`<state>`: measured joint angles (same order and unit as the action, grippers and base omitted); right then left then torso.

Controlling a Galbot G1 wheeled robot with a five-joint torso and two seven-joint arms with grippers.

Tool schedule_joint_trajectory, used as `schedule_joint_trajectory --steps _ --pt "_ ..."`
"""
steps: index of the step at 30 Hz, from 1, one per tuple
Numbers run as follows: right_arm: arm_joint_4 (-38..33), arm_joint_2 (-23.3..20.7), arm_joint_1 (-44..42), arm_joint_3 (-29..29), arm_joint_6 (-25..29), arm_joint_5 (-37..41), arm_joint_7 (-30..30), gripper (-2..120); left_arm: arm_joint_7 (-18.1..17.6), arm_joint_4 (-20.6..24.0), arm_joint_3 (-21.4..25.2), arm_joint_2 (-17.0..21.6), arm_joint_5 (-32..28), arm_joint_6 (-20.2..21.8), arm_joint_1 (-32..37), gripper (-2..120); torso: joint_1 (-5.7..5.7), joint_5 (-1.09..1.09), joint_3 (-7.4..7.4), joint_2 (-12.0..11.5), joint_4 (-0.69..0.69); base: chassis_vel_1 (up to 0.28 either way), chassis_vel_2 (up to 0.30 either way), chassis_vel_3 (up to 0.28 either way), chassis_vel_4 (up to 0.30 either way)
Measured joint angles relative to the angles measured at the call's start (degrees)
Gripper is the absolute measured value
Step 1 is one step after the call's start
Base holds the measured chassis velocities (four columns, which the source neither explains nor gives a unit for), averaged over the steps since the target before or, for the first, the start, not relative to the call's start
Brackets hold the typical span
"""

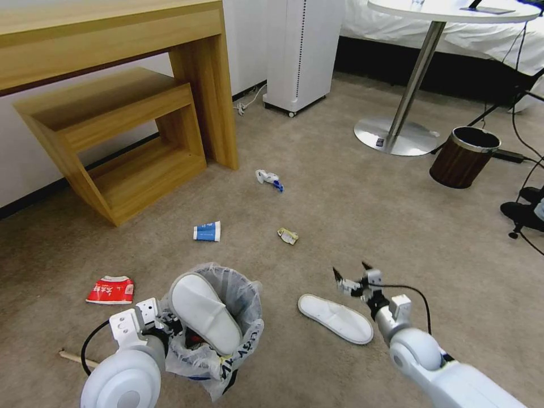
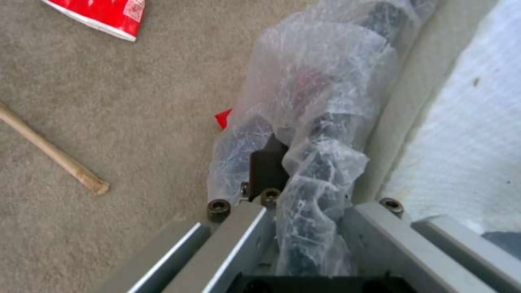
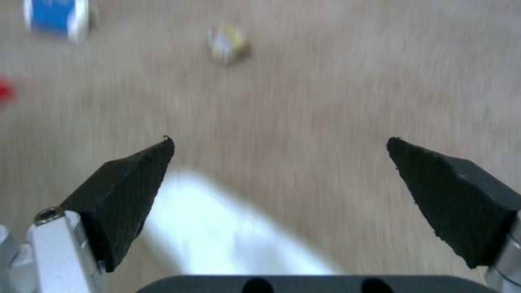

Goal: Pick up the trash bin and place the garbage on the floor into it.

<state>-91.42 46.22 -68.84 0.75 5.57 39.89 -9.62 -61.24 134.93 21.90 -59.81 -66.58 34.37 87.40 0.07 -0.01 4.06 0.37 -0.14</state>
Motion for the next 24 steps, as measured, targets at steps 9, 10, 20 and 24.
schedule_joint_trajectory --steps 9,10,20,24 --pt "5.4 -4.9 -0.9 1.4 0.2 -6.2 2.8 100 0.7 0.7 0.3 -0.2 1.8 0.0 1.7 0 0.0 0.01 0.0 0.0 0.01 0.0 0.0 0.0 0.0" --pt "5.4 -4.9 -0.9 1.4 0.2 -6.2 2.8 100 0.7 0.7 0.3 -0.2 1.8 0.0 1.7 0 0.0 0.01 0.0 0.0 0.01 0.0 0.0 0.0 0.0" --pt "14.6 -2.3 5.8 5.5 3.7 -8.4 7.8 100 1.3 -0.2 -0.6 -1.1 3.1 0.0 1.6 0 0.0 0.01 0.0 0.0 0.02 0.0 0.0 0.0 0.0" --pt "18.7 0.1 7.8 7.0 4.8 -10.1 9.6 100 1.3 -0.8 -1.1 -1.4 3.4 -0.1 1.3 0 0.0 0.0 0.01 0.0 0.01 0.0 0.0 0.0 0.0"
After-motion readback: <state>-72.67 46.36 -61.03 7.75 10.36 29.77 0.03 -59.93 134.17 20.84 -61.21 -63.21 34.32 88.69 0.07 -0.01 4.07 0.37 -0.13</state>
